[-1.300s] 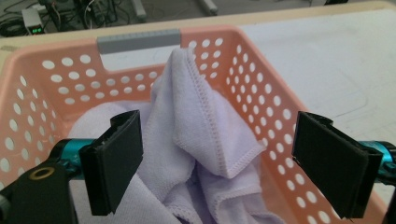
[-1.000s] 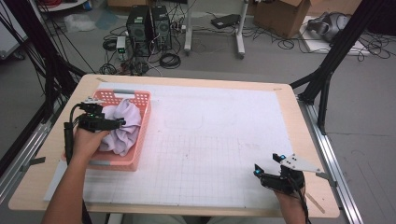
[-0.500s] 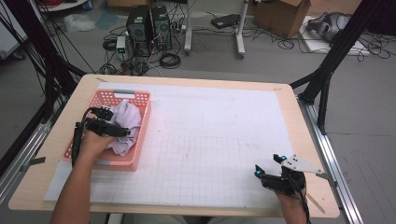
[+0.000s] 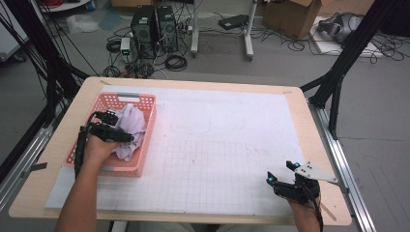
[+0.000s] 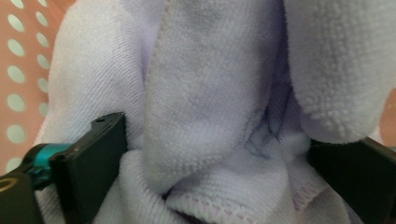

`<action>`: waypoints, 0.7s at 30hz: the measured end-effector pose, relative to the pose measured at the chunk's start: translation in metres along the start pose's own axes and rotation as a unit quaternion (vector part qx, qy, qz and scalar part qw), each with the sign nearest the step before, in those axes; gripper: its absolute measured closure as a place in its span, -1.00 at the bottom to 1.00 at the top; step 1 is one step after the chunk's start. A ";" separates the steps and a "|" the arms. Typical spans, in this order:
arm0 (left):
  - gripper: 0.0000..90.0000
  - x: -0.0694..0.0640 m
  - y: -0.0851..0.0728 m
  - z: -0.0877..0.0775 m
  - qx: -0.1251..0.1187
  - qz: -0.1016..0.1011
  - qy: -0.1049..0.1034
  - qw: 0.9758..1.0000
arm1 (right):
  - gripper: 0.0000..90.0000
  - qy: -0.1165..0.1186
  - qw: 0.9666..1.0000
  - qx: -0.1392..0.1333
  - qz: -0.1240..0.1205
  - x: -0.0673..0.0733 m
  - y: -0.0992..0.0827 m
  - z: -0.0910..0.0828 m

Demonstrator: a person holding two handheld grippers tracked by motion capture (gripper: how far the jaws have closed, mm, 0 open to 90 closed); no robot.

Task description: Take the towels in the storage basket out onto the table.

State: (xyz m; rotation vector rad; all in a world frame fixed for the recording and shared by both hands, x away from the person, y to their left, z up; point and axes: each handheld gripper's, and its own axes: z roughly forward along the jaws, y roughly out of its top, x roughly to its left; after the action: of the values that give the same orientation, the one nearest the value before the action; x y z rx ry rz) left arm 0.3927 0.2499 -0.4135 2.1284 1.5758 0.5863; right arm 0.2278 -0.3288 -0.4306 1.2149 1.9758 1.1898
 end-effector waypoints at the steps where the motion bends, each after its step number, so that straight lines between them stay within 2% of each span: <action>1: -0.46 0.000 0.000 -0.001 -0.003 -0.001 -0.002 1.000 | -0.63 0.001 1.000 -0.001 -0.004 0.001 0.000 -0.001; 2: -0.46 0.000 0.000 -0.004 -0.005 0.004 -0.006 1.000 | -0.63 0.001 1.000 -0.001 -0.004 0.001 0.000 -0.001; 3: -0.19 0.000 0.000 -0.006 -0.004 0.002 -0.020 1.000 | -0.63 0.001 1.000 -0.003 -0.005 0.002 0.000 0.000; 4: 0.16 -0.001 0.000 -0.007 -0.002 0.002 -0.018 1.000 | -0.63 0.003 1.000 -0.002 -0.003 0.002 0.001 0.000; 5: 0.16 -0.001 0.000 -0.008 -0.002 0.001 -0.017 1.000 | -0.63 0.003 1.000 -0.002 -0.003 0.002 0.001 0.000; 7: 0.38 0.001 -0.001 -0.010 -0.005 -0.017 -0.025 1.000 | -0.63 0.003 1.000 -0.004 -0.008 0.004 0.002 0.001; 8: 0.43 0.001 -0.001 -0.010 -0.005 -0.017 -0.025 1.000 | -0.63 0.003 1.000 -0.004 -0.008 0.004 0.002 0.001; 10: 0.52 0.006 -0.002 -0.012 -0.010 -0.034 -0.041 0.999 | -0.63 0.003 1.000 -0.004 -0.009 0.004 0.002 0.002; 12: 0.57 0.013 -0.003 -0.015 -0.023 -0.065 -0.061 0.996 | -0.63 0.003 1.000 -0.004 -0.004 0.004 0.002 0.002; 15: 0.62 0.014 -0.003 -0.018 -0.037 -0.067 -0.064 0.995 | -0.63 0.002 1.000 -0.005 -0.004 0.002 0.002 0.002; 17: 0.65 0.014 -0.004 -0.023 -0.062 -0.072 -0.063 0.994 | -0.63 0.002 1.000 -0.005 -0.002 0.002 0.002 0.001; 18: 0.65 0.015 -0.004 -0.027 -0.077 -0.071 -0.066 0.992 | -0.63 0.002 1.000 -0.005 -0.003 0.002 0.002 0.001; 19: 0.66 0.016 -0.004 -0.033 -0.106 -0.072 -0.070 0.989 | -0.63 0.002 1.000 -0.005 -0.003 0.002 0.002 0.001; 20: 0.66 0.016 -0.005 -0.036 -0.119 -0.071 -0.073 0.988 | -0.63 0.002 1.000 -0.005 -0.005 0.002 0.003 0.001; 21: 0.66 0.016 -0.005 -0.036 -0.119 -0.071 -0.073 0.988 | -0.63 0.001 1.000 -0.006 -0.005 0.002 0.003 0.001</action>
State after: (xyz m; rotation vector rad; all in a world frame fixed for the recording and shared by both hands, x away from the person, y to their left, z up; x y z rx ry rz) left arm 0.3729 0.2700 -0.3851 1.8243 1.4818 0.5299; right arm 0.2291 -0.3262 -0.4289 1.1961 1.9729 1.1965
